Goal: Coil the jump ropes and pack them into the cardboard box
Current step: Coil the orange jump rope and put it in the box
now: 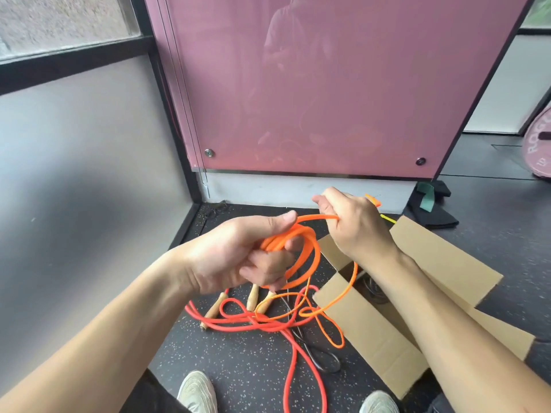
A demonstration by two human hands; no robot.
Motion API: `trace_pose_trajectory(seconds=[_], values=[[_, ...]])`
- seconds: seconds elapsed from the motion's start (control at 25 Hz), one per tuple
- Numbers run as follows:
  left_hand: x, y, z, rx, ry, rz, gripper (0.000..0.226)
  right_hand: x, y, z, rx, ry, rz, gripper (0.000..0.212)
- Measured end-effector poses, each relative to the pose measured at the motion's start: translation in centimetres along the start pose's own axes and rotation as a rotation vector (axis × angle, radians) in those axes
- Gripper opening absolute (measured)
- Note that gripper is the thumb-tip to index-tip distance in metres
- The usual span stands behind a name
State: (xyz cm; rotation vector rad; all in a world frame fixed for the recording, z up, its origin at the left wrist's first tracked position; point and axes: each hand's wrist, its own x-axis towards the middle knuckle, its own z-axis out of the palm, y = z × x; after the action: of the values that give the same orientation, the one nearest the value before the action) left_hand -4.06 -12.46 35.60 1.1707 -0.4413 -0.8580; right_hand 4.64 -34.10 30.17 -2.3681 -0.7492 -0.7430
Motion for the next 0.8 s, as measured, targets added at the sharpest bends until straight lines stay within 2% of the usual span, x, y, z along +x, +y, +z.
trace_pose_trajectory(seconds=[0.12,0.2,0.28,0.36,0.48,0.56,0.6,0.68,0.8], values=[[-1.2,0.6,-0.7,-0.012,-0.072,-0.051,0.034,-0.3,2.4,-0.3,-0.146,0.033,0.166,0.042],[-1.5,0.9,-1.1,-0.066,-0.057,-0.039,0.034,-0.4,2.3,-0.1,-0.222,0.076,0.196,0.040],[-1.4,1.2,-1.0,-0.096,0.009,-0.015,0.033,-0.4,1.7,0.7,-0.212,0.041,0.240,0.037],[-1.3,1.5,-0.9,-0.074,0.199,0.012,0.034,-0.8,1.6,1.7,-0.181,-0.027,0.274,0.033],[-1.7,1.4,-2.6,0.069,0.636,0.035,0.031,-1.8,1.2,2.5,-0.116,-0.038,0.207,0.033],[-2.1,0.8,-3.9,0.118,0.774,-0.011,0.028,-2.0,0.2,2.2,-0.002,-0.007,0.109,0.033],[-2.3,0.5,-4.2,0.109,0.778,-0.047,0.027,-2.0,-0.3,1.9,0.069,0.008,0.057,0.033],[-2.3,0.2,-4.1,0.058,0.685,-0.097,0.024,-1.8,-0.8,1.2,0.198,0.011,-0.005,0.037],[-2.6,1.4,-2.8,-0.159,0.437,0.011,0.021,-1.7,0.1,0.7,0.207,-0.084,0.034,0.036]])
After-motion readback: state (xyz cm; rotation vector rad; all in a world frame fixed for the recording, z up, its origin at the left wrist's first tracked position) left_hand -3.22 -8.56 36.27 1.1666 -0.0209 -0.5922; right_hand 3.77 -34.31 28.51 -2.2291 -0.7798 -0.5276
